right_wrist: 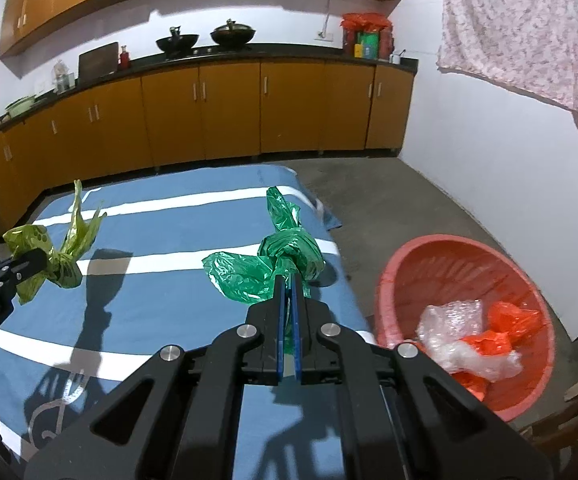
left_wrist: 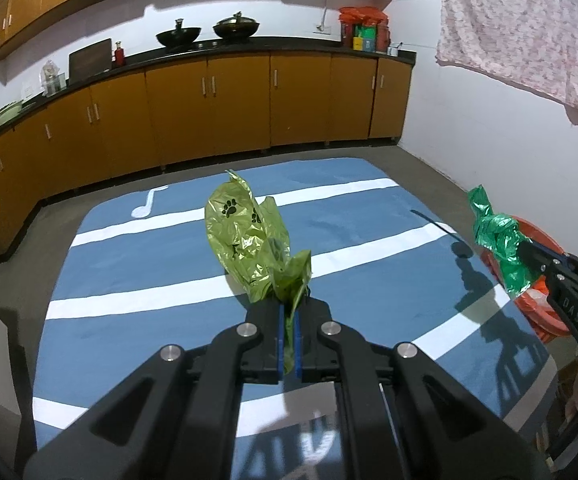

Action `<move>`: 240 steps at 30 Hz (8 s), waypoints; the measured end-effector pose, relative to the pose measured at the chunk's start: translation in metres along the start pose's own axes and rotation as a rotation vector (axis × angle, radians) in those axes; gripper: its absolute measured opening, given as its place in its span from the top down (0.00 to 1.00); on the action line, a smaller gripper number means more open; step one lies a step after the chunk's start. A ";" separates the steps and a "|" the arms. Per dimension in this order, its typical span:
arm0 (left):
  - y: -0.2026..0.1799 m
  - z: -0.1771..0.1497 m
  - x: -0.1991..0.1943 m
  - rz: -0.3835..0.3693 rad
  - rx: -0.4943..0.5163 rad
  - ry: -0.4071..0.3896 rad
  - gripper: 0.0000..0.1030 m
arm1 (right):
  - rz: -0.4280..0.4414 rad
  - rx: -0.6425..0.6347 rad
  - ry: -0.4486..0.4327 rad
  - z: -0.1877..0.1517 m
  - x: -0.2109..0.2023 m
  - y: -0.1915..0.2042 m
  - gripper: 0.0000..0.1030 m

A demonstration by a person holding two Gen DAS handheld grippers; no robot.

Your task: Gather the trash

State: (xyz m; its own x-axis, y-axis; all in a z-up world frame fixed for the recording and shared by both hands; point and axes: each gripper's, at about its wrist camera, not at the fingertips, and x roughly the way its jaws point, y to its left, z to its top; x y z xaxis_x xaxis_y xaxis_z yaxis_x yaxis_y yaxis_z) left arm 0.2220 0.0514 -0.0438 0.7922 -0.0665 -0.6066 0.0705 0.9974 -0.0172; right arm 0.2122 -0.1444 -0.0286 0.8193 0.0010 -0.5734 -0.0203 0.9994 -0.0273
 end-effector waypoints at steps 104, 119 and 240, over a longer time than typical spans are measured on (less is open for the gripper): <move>-0.139 -0.018 -0.088 -0.126 0.074 -0.122 0.04 | -0.327 0.259 -0.195 -0.068 -0.142 -0.153 0.05; -0.089 -0.058 -0.169 0.029 0.034 -0.215 0.04 | -0.265 0.166 -0.250 -0.085 -0.194 -0.093 0.04; -0.093 -0.095 -0.209 0.014 0.014 -0.240 0.04 | -0.271 0.124 -0.245 -0.109 -0.223 -0.061 0.03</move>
State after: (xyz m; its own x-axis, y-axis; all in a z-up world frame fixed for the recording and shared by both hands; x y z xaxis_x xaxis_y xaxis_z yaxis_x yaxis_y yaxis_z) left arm -0.0075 -0.0250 0.0086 0.9143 -0.0592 -0.4006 0.0656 0.9978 0.0022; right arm -0.0316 -0.2094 0.0112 0.8983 -0.2704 -0.3462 0.2729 0.9611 -0.0426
